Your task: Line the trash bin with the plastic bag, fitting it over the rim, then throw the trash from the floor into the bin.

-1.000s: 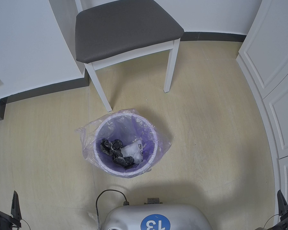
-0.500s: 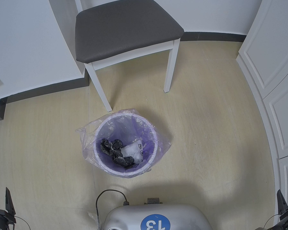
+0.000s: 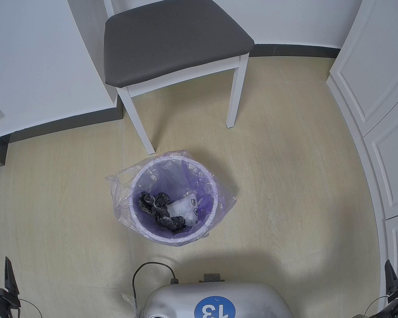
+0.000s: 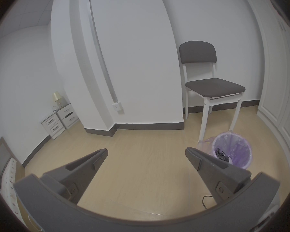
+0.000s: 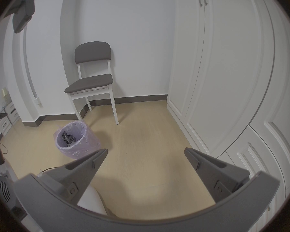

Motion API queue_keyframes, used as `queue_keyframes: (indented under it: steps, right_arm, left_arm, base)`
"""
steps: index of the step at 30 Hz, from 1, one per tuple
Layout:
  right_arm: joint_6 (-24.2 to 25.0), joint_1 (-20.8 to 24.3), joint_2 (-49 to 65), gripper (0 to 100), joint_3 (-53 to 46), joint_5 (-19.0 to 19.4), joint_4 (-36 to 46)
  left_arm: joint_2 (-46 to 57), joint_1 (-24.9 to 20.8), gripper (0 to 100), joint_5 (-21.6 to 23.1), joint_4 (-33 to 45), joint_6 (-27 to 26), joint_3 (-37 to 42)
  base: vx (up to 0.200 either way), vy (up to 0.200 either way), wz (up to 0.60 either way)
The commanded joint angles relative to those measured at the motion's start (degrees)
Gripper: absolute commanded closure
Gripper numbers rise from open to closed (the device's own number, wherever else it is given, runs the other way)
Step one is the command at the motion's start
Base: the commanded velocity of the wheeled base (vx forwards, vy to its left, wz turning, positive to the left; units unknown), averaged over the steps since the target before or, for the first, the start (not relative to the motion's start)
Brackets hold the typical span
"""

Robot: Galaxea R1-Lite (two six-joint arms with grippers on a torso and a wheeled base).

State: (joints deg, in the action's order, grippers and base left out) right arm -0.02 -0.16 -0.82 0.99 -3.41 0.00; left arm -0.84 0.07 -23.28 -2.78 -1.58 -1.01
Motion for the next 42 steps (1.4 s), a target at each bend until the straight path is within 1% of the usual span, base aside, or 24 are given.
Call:
queue_keyframes:
  steps: [1, 2, 3, 5, 6, 8, 10, 11, 12, 15, 20, 24, 26, 28, 29, 30, 31, 32, 34, 35, 36, 38, 42]
  right_arm:
    - [-0.2, 0.1, 0.8, 0, -1.0, 0.1, 0.0]
    - [-0.3, 0.0, 0.8, 0, -1.0, 0.1, 0.0]
    - [-0.4, 0.0, 0.8, 0, -1.0, 0.1, 0.0]
    - [-0.9, 0.0, 0.8, 0, -1.0, 0.3, -0.1]
    - [-0.9, 0.0, 0.8, 0, -1.0, 0.3, -0.1]
    - [-1.9, 0.1, 0.8, 0, -1.0, 1.4, -0.2]
    - [-1.8, 0.0, 0.8, 0, -1.0, 1.5, -0.1]
    - [-1.7, 0.1, 0.8, 0, -1.0, 1.5, -0.1]
    - [-1.6, 0.1, 0.8, 0, -1.0, 1.6, -0.1]
    - [-1.3, 0.1, 0.8, 0, -1.0, 1.7, 0.0]
    - [1.7, 0.1, 0.8, 0, -1.0, 1.1, -0.2]
    - [1.0, 0.1, 0.8, 0, -1.0, 1.2, -0.2]
    - [1.6, 0.1, 0.8, 0, -1.0, 1.1, -0.3]
    - [2.1, 0.1, 0.8, 0, -1.0, -0.7, -0.3]
    - [2.5, 0.0, 0.8, 0, -1.0, -1.2, -0.4]
    - [2.2, 0.0, 0.8, 0, -1.0, -1.3, -0.3]
    - [2.0, 0.0, 0.8, 0, -1.0, -1.1, -0.3]
    - [1.6, 0.0, 0.8, 0, -1.0, -0.5, -0.2]
    - [2.2, 0.1, 0.8, 0, -1.0, -0.5, -0.3]
    - [2.2, 0.1, 0.8, 0, -1.0, -0.5, -0.3]
    - [1.8, 0.1, 0.8, 0, -1.0, -0.5, -0.2]
    - [1.4, 0.1, 0.8, 0, -1.0, -0.5, -0.1]
    - [1.5, 0.1, 0.8, 0, -1.0, -0.5, -0.2]
  left_arm:
    - [0.8, 0.0, 0, 3.4, 0.2, -1.8, 0.7]
    - [0.8, -0.1, 0, 8.7, 1.1, -0.3, 0.4]
    - [0.8, 0.0, 0, 11.7, 2.1, 1.7, 0.0]
    - [0.8, -0.1, 0, 15.6, 4.2, 4.8, -0.5]
    - [0.8, -0.1, 0, 15.6, 4.2, 4.8, -0.5]
    - [0.8, 0.0, 0, 18.4, 4.9, 4.4, -0.4]
    - [0.8, -0.1, 0, 21.1, 5.2, 2.0, 0.1]
    - [0.8, -0.1, 0, 21.3, 5.1, 1.8, 0.1]
    - [0.8, -0.1, 0, 22.6, 4.9, 1.2, 0.2]
    - [0.8, -0.1, 0, 22.9, 4.8, 1.2, 0.2]
    - [0.7, -0.1, 0, 22.8, 4.6, 2.0, 0.3]
    - [-0.3, -0.4, 0, 25.6, 5.1, 0.2, 0.0]
    - [-0.4, -0.4, 0, 25.7, 4.8, 0.4, 0.1]
    - [0.6, -0.2, 0, 25.4, 4.9, 1.7, 0.2]
    - [0.6, -0.1, 0, 24.5, 4.8, 2.8, 0.2]
    - [0.6, -0.1, 0, 22.3, 4.5, 5.0, 0.2]
    - [0.6, -0.1, 0, 21.3, 4.2, 6.0, 0.3]
    - [0.7, -0.1, 0, 21.2, 3.7, 6.2, 0.5]
    - [0.8, -0.1, 0, 21.5, 3.1, 4.8, 0.7]
    - [0.8, 0.0, 0, 21.8, 3.1, 2.2, 0.9]
    - [0.7, -0.1, 0, 22.6, 3.6, 0.7, 0.7]
    - [0.8, -0.1, 0, 24.0, 3.0, 1.1, 0.9]
    - [0.8, -0.1, 0, 23.9, 3.0, 1.6, 0.9]
  base:
    - [0.000, 0.000, 0.00]
    - [0.000, 0.000, 0.00]
    - [0.000, 0.000, 0.00]
    - [0.000, 0.000, 0.00]
    - [0.000, 0.000, 0.00]
    - [0.000, 0.000, 0.00]
    - [0.000, 0.000, 0.00]
    - [0.000, 0.000, 0.00]
    - [0.000, 0.000, 0.00]
    - [0.000, 0.000, 0.00]
    - [0.000, 0.000, 0.00]
    - [0.000, 0.000, 0.00]
    - [0.000, 0.000, 0.00]
    - [0.000, 0.000, 0.00]
    - [0.000, 0.000, 0.00]
    - [0.000, 0.000, 0.00]
    - [0.000, 0.000, 0.00]
    - [0.000, 0.000, 0.00]
    - [0.000, 0.000, 0.00]
    - [0.000, 0.000, 0.00]
    - [0.000, 0.000, 0.00]
    - [0.000, 0.000, 0.00]
    - [0.000, 0.000, 0.00]
